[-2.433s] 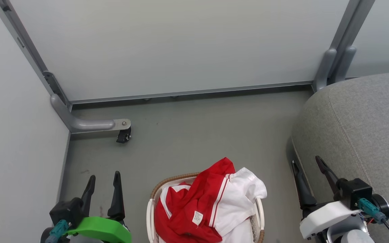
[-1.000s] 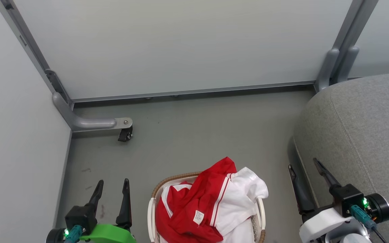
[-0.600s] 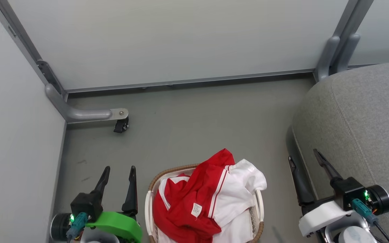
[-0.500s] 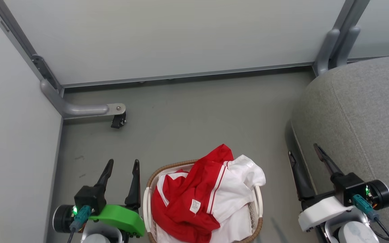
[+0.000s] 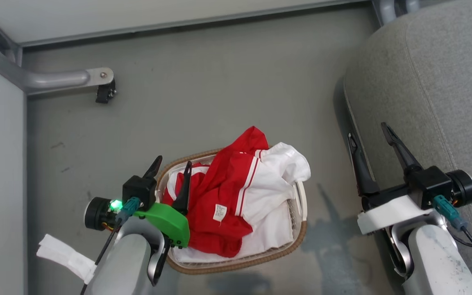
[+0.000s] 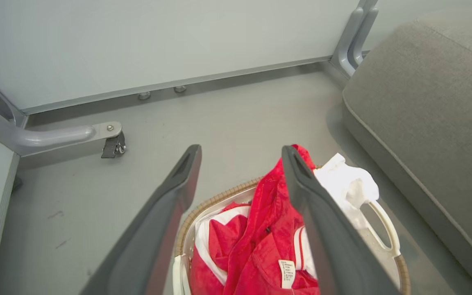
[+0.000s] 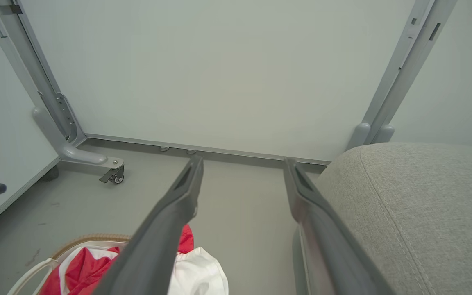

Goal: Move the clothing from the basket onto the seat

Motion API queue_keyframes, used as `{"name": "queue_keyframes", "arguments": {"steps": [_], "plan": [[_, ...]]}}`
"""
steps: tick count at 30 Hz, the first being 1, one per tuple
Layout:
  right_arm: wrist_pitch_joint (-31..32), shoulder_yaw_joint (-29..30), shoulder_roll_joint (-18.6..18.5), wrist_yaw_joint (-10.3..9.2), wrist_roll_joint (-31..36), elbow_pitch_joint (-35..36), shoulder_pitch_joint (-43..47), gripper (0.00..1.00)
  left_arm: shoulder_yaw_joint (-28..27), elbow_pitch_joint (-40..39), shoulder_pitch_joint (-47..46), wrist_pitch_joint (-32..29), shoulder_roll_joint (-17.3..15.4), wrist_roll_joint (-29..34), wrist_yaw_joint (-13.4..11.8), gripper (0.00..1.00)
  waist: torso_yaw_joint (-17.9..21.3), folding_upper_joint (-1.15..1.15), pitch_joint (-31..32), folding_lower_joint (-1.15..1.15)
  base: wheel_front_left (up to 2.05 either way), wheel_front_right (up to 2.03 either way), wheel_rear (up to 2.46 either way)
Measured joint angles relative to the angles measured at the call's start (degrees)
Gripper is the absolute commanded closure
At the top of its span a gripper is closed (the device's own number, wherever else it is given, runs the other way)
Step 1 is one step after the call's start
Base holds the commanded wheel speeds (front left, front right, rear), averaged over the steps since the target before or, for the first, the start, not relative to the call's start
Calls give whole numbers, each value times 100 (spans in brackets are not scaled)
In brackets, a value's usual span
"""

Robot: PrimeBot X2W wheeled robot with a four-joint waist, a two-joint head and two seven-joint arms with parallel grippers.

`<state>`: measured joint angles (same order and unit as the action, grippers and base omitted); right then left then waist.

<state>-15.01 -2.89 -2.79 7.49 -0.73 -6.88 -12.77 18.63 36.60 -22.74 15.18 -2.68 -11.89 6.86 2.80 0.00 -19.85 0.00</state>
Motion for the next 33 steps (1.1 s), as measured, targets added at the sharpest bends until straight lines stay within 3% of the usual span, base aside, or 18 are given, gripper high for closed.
{"name": "queue_keyframes", "arguments": {"steps": [13, 23, 31, 32, 33], "plan": [[0, -236, -3, 0, -385, 89, -573, 0, 613, 2051, -1088, -1, 5, 94, -7, 0, 501, 0, -1480, 0, 0, 0, 0], [0, -436, -2, 0, -592, 138, -776, 0, 764, 2827, -1567, 0, 8, -49, -135, 0, 888, 0, -2325, 0, 0, 0, 0], [0, -521, -2, 0, -682, 144, -794, 0, 818, 3245, -1816, -5, 0, -144, -157, 0, 1162, 0, -2638, 0, 0, 0, 0], [0, -523, -2, 0, -687, 140, -795, 0, 828, 3252, -1819, -5, 1, -152, -157, 7, 1180, 0, -2650, 0, 0, 0, 0], [0, -524, -2, 0, -688, 131, -795, 0, 842, 3249, -1820, -5, 1, -164, -156, 38, 1196, 0, -2656, 0, 0, 0, 0]]}}
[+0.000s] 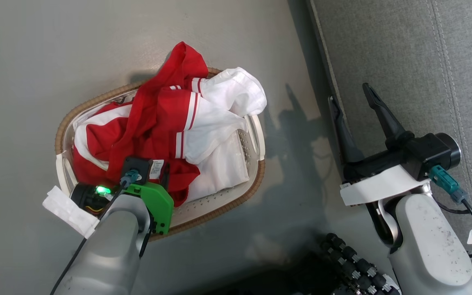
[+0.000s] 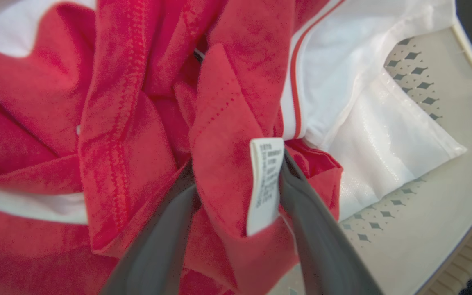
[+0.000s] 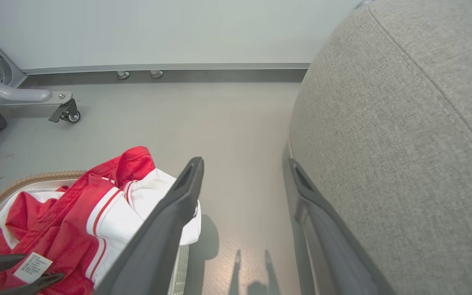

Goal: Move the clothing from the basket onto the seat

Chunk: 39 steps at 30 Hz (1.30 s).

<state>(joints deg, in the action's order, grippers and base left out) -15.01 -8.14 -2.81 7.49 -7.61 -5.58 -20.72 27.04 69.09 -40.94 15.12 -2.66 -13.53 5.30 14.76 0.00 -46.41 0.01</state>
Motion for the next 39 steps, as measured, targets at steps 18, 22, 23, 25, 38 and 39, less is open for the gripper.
{"name": "queue_keyframes", "arguments": {"steps": [18, 22, 23, 25, 38, 39], "plan": [[0, 166, 4, 0, 377, -300, 385, 0, -15, -1357, 768, 1, -13, -3, 30, 100, -295, 0, 1046, 0, 0, 0, 0], [0, 222, 5, 1, 513, -393, 622, 0, -66, -1874, 1053, 1, -19, 23, 76, 100, -419, 0, 1488, 0, 0, 0, 0], [0, 236, 5, 1, 541, -414, 673, 0, -63, -1970, 1114, 0, -22, 43, 80, 100, -445, 0, 1586, 0, 0, 0, 0], [0, 245, 5, 1, 603, -450, 823, 0, -67, -2223, 1246, 0, -33, 69, 112, 100, -516, 0, 1844, -1, 0, 0, 0], [0, 209, 5, 1, 695, -684, 1579, 0, 221, -3543, 1198, 0, -480, 359, 202, 100, -923, 0, 3454, -1, 0, 0, 0], [0, 199, 5, 1, 697, -697, 1638, 0, 286, -3581, 1102, 0, -526, 359, 203, 100, -954, 0, 3573, -1, 0, 0, 0]]}}
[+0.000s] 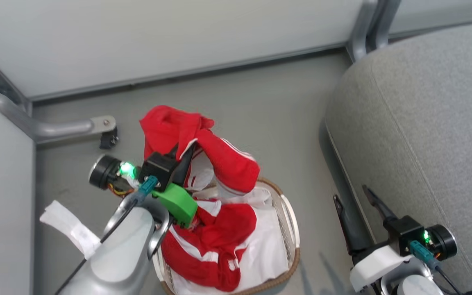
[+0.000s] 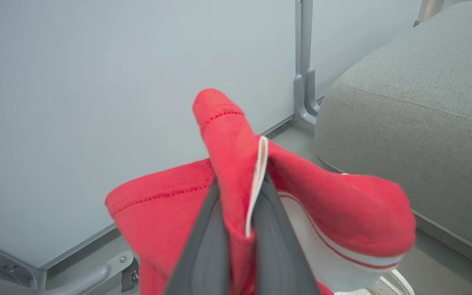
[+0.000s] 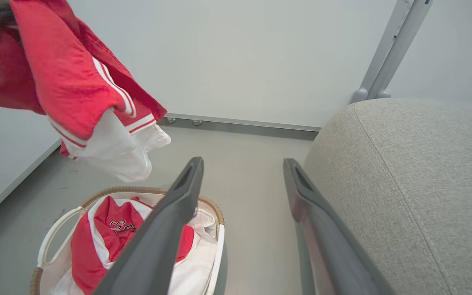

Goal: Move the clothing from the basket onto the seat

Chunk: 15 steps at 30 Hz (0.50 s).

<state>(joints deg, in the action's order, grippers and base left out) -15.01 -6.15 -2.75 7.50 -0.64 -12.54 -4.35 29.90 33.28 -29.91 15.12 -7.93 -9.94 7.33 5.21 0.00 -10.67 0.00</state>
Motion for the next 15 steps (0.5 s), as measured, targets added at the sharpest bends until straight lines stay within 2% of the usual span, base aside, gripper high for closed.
{"name": "queue_keyframes", "arguments": {"steps": [9, 15], "plan": [[0, -148, -1, 0, 8, -37, 226, 0, 877, -157, -1117, -46, -510, -254, 5, 100, -246, 0, 828, 0, 0, 0, 0], [-1, -287, -3, -1, -1, -32, 218, 0, 1438, -222, -1760, -155, -715, -497, 7, 100, -366, 0, 1102, 0, 0, 0, 0]]}}
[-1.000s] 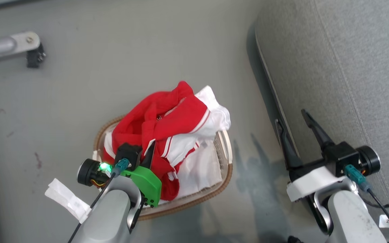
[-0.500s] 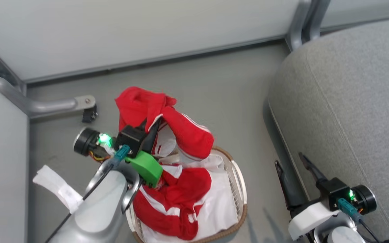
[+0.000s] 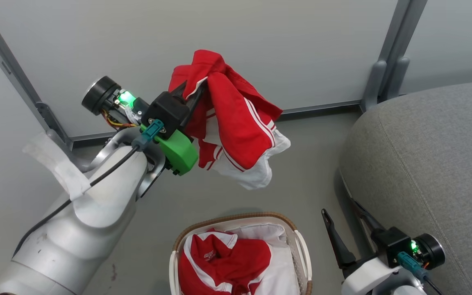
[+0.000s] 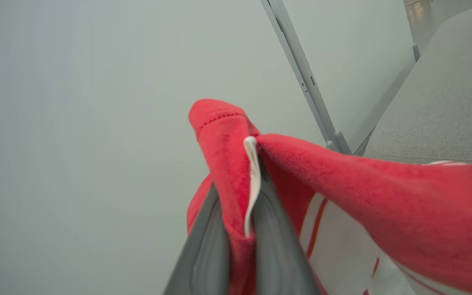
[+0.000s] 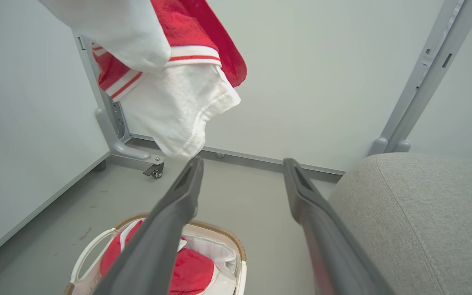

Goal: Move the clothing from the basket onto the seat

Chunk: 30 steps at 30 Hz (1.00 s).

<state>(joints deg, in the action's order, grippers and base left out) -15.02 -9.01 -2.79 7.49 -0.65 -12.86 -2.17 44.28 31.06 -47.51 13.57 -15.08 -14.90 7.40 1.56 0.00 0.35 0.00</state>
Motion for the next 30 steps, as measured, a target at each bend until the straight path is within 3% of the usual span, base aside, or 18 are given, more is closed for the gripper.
{"name": "queue_keyframes", "arguments": {"steps": [14, 30], "plan": [[-5, -756, 2, 1, 154, -80, -864, 0, 647, -45, -549, -13, 23, -420, 9, 100, -125, 0, 64, 0, 0, 0, 0], [-5, -1311, 2, 1, 396, -1145, -2152, 0, 1474, -458, -692, 55, 127, -895, 9, 100, -348, 0, 4, 0, 0, 0, 0]]}}
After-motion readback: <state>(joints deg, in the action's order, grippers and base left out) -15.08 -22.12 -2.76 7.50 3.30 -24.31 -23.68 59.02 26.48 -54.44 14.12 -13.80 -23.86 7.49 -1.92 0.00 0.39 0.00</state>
